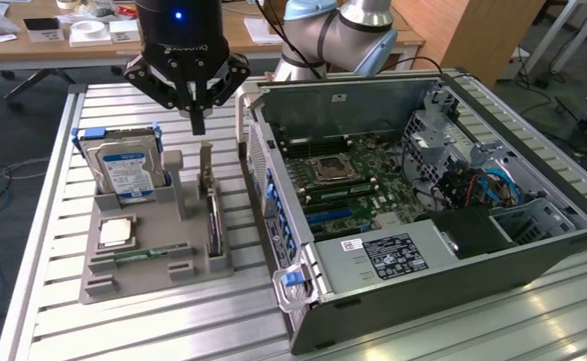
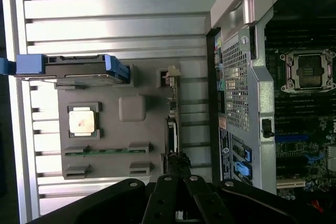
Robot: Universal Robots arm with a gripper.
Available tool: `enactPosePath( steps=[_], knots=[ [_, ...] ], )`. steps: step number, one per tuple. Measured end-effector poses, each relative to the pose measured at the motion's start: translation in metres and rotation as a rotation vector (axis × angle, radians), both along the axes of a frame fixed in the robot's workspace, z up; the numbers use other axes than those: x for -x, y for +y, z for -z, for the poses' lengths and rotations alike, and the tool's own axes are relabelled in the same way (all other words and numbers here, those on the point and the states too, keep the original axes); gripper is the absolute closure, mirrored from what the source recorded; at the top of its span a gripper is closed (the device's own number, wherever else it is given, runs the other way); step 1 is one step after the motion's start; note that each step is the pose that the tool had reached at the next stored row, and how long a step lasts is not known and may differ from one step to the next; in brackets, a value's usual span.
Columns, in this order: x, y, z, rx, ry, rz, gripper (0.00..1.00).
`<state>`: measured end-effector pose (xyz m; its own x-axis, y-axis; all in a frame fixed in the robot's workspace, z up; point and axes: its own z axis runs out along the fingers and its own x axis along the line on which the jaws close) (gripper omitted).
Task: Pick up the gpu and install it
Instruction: 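Reach for the gpu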
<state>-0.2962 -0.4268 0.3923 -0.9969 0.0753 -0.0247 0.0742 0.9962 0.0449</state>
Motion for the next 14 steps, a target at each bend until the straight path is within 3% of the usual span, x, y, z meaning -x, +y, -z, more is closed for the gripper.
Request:
enactPosePath(
  steps=[8,14],
  knots=[
    [0.0000,-0.0009,0.0000,0.0000,0.0001,0.000,0.89],
    [0.0000,-0.0058,0.0000,0.0000,0.0000,0.000,0.89]
  ],
)
